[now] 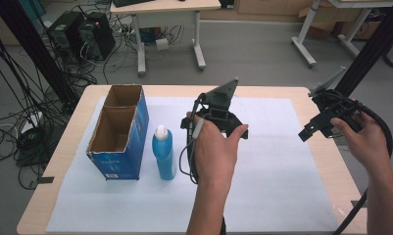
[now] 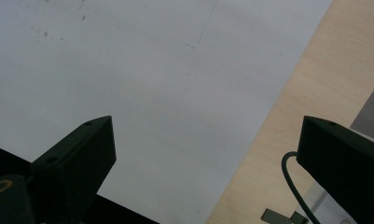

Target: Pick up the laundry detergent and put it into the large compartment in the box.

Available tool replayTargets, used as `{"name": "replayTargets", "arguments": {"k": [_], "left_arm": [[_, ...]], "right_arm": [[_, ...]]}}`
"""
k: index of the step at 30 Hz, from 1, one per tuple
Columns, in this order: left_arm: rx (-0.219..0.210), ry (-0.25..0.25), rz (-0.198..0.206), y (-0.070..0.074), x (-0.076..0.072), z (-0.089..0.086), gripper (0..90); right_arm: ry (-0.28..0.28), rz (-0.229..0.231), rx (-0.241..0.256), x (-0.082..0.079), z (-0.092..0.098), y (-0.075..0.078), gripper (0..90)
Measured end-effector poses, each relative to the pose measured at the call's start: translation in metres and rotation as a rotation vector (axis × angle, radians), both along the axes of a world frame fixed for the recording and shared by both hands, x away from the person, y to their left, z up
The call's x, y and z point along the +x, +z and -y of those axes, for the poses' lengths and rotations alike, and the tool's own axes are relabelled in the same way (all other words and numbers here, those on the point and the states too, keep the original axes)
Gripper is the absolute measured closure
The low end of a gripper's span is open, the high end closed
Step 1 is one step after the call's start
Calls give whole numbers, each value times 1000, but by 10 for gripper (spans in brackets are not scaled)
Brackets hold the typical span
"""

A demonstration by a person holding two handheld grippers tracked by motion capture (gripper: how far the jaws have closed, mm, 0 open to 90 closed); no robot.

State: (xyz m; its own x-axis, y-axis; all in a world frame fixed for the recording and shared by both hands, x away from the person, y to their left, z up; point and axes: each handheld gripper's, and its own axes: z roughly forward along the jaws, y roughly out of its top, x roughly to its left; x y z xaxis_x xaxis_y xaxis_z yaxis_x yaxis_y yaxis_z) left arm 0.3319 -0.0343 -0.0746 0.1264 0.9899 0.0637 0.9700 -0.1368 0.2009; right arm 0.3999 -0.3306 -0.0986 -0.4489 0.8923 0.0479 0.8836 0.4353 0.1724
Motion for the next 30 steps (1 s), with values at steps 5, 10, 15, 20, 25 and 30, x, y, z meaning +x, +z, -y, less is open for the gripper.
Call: {"name": "replayTargets", "arguments": {"k": [5,10,15,20,25,30], "left_arm": [[13,9,11,10,1,-4,65],[18,24,21,17,3,-11,64],[17,41,31,26,5,-20,62],[20,63,45,35,4,-31,63],[28,98,58,42,5,-44,62],[33,123,68,48,6,-55,60]], "right_arm": [[-2,-3,-1,1,-1,0,45],[4,-2,1,2,-1,-1,45],[2,-11,-5,5,-3,-2,45],[5,-12,-7,5,-5,-3,45],[7,-17,-7,7,-9,-3,45],[9,-19,-10,9,-12,-4,45]]}}
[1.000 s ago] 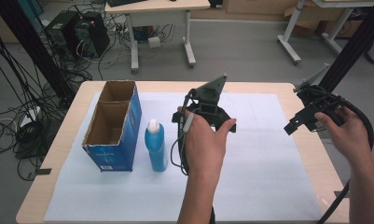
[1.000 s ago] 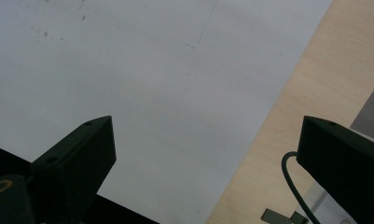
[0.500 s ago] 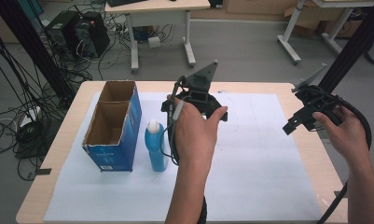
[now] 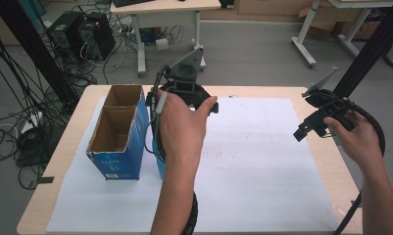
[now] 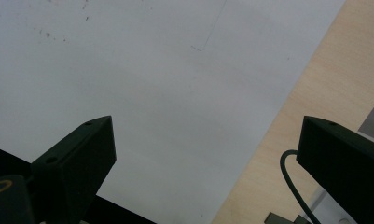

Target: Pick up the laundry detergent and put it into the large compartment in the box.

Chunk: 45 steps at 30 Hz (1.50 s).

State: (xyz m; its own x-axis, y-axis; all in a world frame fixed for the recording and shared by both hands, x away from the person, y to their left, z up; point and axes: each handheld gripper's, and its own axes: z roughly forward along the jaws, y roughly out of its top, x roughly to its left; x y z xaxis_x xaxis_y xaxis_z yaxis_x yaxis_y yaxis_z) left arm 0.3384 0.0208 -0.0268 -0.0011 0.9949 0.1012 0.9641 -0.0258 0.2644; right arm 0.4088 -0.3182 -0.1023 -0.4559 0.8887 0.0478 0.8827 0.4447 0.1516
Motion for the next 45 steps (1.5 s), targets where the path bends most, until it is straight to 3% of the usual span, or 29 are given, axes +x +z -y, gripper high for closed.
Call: {"name": "replayTargets", "arguments": {"k": [6,11,14,17,19,33,45], "left_arm": [[-1,29,4,3,6,-14,57],[-18,51,-6,-3,16,-25,58],[-17,47,-15,-7,21,-29,58],[-29,22,1,-11,22,-35,58],[-25,32,4,-14,24,-37,58],[-9,62,-33,-34,37,-45,58],[-22,81,-75,-58,43,-54,51]], "right_arm": [[-4,8,2,0,1,1,45],[-10,8,1,0,1,1,45],[-17,9,2,0,2,1,45],[-19,8,1,1,2,1,45],[-23,6,-2,1,2,1,45],[-21,7,-5,2,1,0,45],[-22,6,-4,1,2,0,45]]}}
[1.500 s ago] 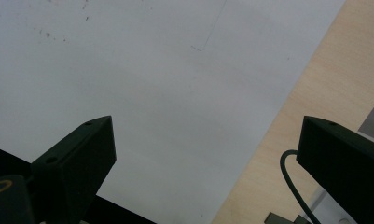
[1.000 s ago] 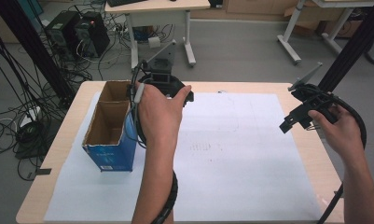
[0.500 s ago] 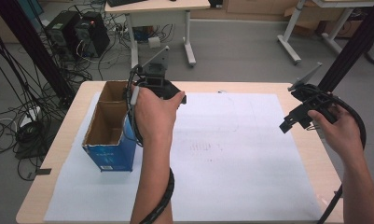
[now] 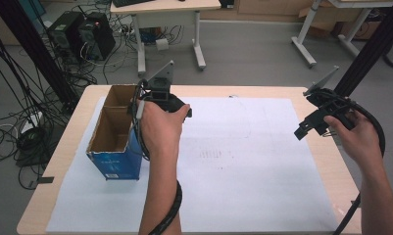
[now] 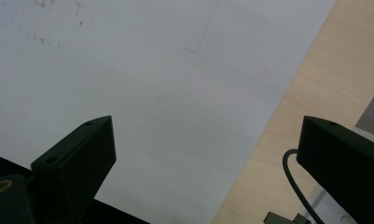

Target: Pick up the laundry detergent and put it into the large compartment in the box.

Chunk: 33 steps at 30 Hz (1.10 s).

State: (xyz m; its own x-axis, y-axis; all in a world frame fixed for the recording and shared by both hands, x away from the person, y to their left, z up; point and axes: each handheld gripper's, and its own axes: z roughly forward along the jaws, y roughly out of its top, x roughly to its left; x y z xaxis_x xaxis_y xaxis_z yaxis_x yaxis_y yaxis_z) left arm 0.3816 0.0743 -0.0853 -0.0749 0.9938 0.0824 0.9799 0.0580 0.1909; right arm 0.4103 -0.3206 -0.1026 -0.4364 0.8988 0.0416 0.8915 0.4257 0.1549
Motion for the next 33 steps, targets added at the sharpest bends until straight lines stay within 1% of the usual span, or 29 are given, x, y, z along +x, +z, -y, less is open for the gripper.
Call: {"name": "replayTargets", "arguments": {"k": [3,5,11,14,18,26,33], "left_arm": [[-5,4,-4,-5,0,-2,51],[-7,5,-14,-8,1,-3,51],[-11,9,-22,-17,2,-3,52],[-9,15,-39,-22,4,-4,51],[-13,22,-49,-28,4,-6,52],[-15,23,-56,-36,5,-5,51],[-22,23,-70,-44,7,-7,57]], "right_arm": [[-3,-2,-1,1,-1,-1,45],[-4,-3,-3,1,-1,-1,45],[-3,-6,-3,1,-2,-3,45],[-2,-8,-3,1,-2,-4,45],[-4,-7,-2,1,0,-4,45],[-3,-8,-1,1,0,-6,45],[0,-12,-1,2,0,-8,45]]}}
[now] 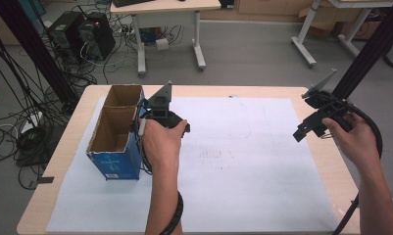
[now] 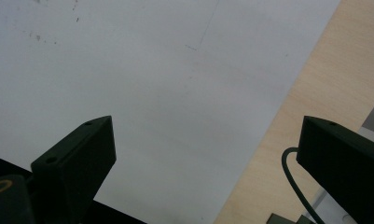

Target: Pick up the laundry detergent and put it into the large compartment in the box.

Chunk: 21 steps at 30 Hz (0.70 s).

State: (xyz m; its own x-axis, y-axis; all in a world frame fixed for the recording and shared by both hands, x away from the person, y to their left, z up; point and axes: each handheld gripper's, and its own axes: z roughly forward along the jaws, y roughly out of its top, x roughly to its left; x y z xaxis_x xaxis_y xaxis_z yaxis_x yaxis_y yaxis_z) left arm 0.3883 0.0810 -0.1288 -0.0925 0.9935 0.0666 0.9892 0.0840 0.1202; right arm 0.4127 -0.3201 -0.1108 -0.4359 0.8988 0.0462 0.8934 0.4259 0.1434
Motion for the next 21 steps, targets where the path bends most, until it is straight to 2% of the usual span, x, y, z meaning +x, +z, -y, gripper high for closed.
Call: {"name": "replayTargets", "arguments": {"k": [7,17,21], "left_arm": [[3,6,0,-4,0,-1,66],[13,-10,4,-6,-1,3,85],[25,-16,9,-5,-2,6,121]], "right_arm": [[-5,1,-2,0,-1,0,45],[-5,-1,-6,1,-3,-1,45],[-5,0,-7,1,-3,-1,45]]}}
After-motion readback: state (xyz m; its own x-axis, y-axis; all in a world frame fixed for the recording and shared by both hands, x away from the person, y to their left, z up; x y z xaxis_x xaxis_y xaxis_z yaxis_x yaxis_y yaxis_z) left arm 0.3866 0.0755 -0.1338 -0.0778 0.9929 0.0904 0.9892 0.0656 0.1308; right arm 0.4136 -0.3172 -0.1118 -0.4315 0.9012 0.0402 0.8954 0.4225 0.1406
